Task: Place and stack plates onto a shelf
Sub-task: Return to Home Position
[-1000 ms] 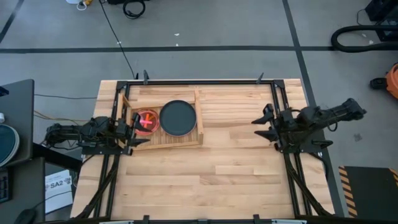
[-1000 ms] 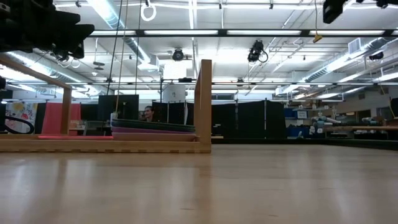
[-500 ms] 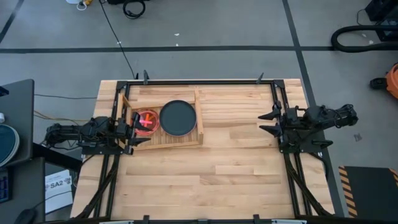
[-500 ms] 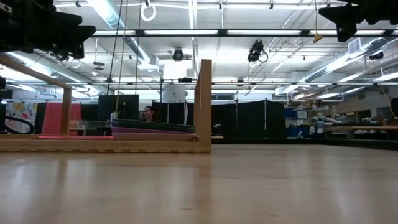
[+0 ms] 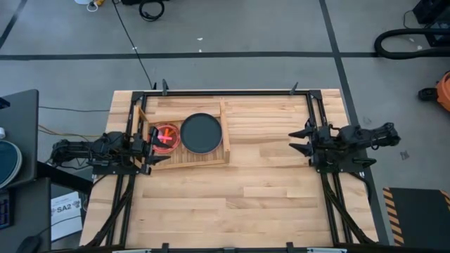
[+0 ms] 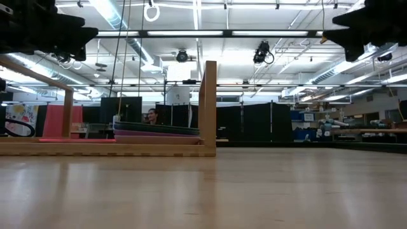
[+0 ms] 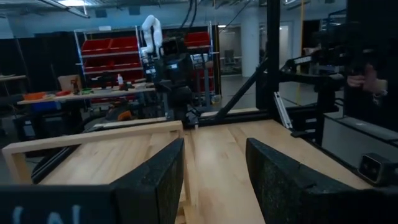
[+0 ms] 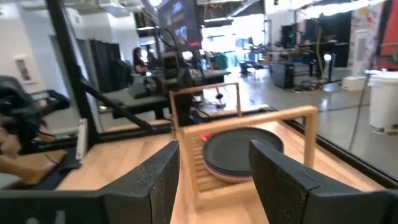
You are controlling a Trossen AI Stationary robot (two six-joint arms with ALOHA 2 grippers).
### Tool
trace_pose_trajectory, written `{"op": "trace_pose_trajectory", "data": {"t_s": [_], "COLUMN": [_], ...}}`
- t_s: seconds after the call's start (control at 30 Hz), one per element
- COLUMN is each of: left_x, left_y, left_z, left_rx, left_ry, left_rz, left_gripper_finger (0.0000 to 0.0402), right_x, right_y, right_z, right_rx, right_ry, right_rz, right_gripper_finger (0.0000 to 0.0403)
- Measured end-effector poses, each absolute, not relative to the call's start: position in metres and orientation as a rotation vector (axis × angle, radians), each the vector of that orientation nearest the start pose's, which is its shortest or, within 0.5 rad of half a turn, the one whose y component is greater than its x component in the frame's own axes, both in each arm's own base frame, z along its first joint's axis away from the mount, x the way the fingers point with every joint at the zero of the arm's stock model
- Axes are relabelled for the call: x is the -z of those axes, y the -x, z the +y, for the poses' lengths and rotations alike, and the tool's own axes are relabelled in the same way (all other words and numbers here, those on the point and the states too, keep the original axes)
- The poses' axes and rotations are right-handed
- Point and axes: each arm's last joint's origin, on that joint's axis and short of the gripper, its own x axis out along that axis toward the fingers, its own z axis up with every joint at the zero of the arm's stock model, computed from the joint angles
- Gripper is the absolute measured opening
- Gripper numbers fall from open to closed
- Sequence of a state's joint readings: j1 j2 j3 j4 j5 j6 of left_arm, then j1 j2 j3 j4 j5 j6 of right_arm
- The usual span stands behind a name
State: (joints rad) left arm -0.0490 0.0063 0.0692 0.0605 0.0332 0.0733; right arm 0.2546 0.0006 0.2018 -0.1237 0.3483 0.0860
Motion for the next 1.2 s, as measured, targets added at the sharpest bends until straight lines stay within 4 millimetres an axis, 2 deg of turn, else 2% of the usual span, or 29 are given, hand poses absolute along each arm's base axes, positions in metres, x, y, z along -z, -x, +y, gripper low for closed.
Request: {"op": "trace_pose_trajectory", "data": {"t_s": [0.37,0.57,0.87,0.97,1.2], "left_x": [-0.191,-0.191,-0.19,-0.18,-0.181], "left_y": [-0.093,-0.093,-0.093,-0.096,-0.097], "left_z": [-0.004,-0.003,-0.002,-0.002,-0.002], "left_rx": [0.029,-0.015,-0.043,-0.049,-0.052], "left_ry": [-0.072,-0.09,-0.094,-0.091,-0.082], "left_rz": [-0.115,-0.111,-0.116,-0.142,-0.153], "left_gripper_finger": [0.0176,0.0176,0.0176,0.0176,0.0176], "right_x": [-0.184,-0.172,-0.172,-0.172,-0.172], "right_y": [-0.093,-0.096,-0.096,-0.096,-0.096], "right_z": [0.004,-0.004,-0.01,-0.011,-0.011], "right_rx": [0.196,0.279,0.328,0.337,0.339], "right_ry": [-0.101,-0.082,-0.046,-0.04,-0.038], "right_rz": [-0.114,-0.087,-0.075,-0.074,-0.072], "right_gripper_finger": [0.0199,0.0199,0.0199,0.0199,0.0199]}}
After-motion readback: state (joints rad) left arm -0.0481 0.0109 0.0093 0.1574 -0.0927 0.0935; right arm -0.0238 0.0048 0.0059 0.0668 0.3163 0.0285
